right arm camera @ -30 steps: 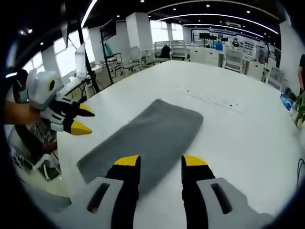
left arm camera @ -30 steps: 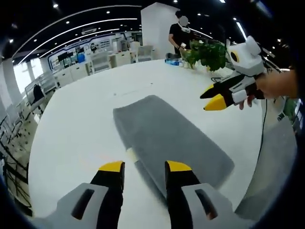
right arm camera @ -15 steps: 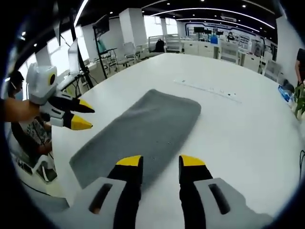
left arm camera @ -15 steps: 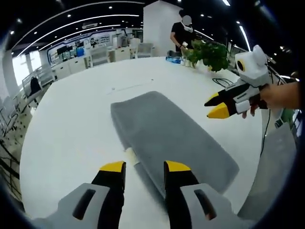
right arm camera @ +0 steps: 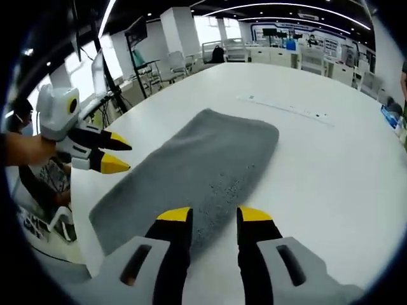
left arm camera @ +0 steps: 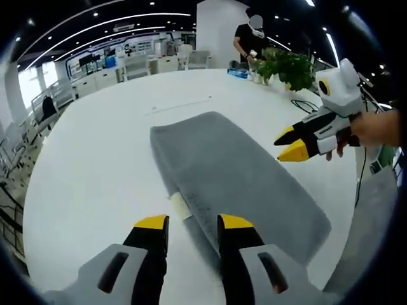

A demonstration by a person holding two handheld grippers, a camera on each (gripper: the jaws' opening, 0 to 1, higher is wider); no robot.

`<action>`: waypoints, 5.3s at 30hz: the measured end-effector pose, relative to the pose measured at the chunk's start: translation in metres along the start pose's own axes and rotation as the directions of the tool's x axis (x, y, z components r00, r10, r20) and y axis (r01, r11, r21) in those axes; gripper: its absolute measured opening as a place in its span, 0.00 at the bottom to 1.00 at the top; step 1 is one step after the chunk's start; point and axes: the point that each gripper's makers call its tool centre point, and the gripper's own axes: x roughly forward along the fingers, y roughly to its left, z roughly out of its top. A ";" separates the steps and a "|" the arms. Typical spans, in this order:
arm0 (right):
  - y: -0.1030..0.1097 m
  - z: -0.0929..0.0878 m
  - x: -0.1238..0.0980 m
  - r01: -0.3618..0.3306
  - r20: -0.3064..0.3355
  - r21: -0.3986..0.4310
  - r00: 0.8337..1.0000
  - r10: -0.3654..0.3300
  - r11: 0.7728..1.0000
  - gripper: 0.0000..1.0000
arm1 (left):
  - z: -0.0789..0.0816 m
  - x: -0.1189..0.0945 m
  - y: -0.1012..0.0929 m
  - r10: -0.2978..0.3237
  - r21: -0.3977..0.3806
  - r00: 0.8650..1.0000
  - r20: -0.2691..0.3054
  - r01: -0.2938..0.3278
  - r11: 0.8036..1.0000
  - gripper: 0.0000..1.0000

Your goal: Fold the towel on the table until its edges align and the towel forms a compact rectangular stack.

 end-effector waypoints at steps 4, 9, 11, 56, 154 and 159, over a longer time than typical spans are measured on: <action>0.001 -0.009 0.005 -0.004 -0.013 0.025 1.000 0.005 1.000 0.26 | 0.000 0.008 0.000 -0.004 -0.020 1.000 -0.007 0.004 1.000 0.29; 0.012 -0.018 0.010 -0.020 -0.017 0.056 1.000 0.021 0.998 0.24 | -0.011 0.022 0.001 -0.008 -0.031 0.999 -0.040 0.007 0.999 0.27; 0.014 -0.021 0.013 -0.024 -0.026 0.050 0.999 0.026 0.998 0.25 | -0.014 0.025 0.001 -0.015 -0.050 0.999 -0.050 0.012 0.999 0.25; -0.049 -0.067 -0.024 0.036 -0.101 -0.128 0.994 -0.049 0.991 0.15 | -0.009 0.051 -0.086 -0.096 -0.123 0.995 -0.040 0.091 0.988 0.06; 0.044 -0.171 -0.122 -0.333 -0.261 -0.581 0.941 0.218 0.742 0.31 | -0.061 -0.016 -0.223 -0.400 0.559 0.890 -0.217 0.450 0.697 0.36; 0.042 -0.174 -0.117 -0.318 -0.268 -0.627 0.945 0.187 0.711 0.30 | -0.064 -0.006 -0.217 -0.352 0.592 0.905 -0.240 0.424 0.686 0.30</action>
